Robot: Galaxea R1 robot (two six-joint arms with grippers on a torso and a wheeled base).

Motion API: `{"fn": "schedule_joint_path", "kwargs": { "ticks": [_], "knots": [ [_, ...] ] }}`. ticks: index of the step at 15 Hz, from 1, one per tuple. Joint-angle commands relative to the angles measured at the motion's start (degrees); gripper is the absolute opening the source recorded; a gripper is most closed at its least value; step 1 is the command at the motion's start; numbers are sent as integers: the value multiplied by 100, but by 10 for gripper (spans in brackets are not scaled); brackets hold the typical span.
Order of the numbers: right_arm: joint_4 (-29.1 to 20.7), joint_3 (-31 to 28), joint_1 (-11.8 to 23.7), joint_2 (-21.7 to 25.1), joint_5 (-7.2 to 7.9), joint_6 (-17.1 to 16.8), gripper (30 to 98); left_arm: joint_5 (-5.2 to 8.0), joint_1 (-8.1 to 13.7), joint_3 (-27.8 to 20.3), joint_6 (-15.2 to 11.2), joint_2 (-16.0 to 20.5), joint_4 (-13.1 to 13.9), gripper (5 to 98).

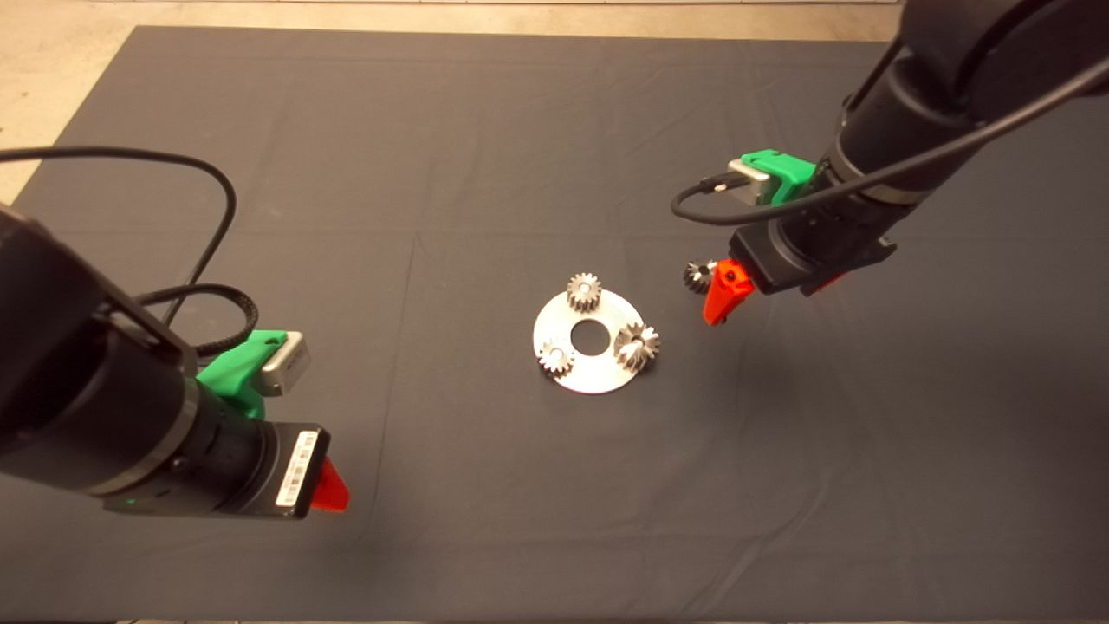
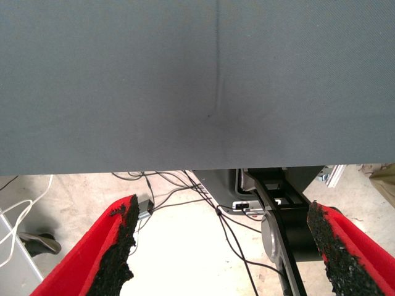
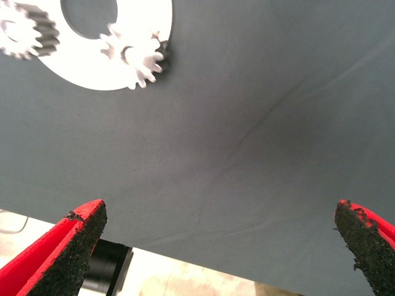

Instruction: Remove an incorrectly installed larger gear and replace it with the correct smaller gear

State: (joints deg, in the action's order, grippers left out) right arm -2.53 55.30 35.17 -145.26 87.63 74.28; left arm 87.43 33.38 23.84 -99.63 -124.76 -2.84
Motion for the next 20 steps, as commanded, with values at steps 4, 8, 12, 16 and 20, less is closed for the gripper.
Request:
{"fn": "schedule_joint_path", "kwargs": {
  "ticks": [4, 8, 12, 16, 20],
  "knots": [
    [412, 515, -1038, -157, 738, -423, 977, 757, 90, -127, -30, -1, 108, 690],
    [464, 559, -1039, -244, 738, -440, 977, 757, 90, -136, -58, -10, 108, 690],
    [579, 524, -1039, -332, 738, -467, 977, 757, 90, -171, -126, -10, 108, 690],
    [903, 515, -1030, -697, 738, -458, 977, 757, 90, -189, -162, -1, 108, 690],
    [1600, 500, -1021, -993, 738, -470, 977, 757, 90, -189, -188, -1, 108, 690]
  ]
}}
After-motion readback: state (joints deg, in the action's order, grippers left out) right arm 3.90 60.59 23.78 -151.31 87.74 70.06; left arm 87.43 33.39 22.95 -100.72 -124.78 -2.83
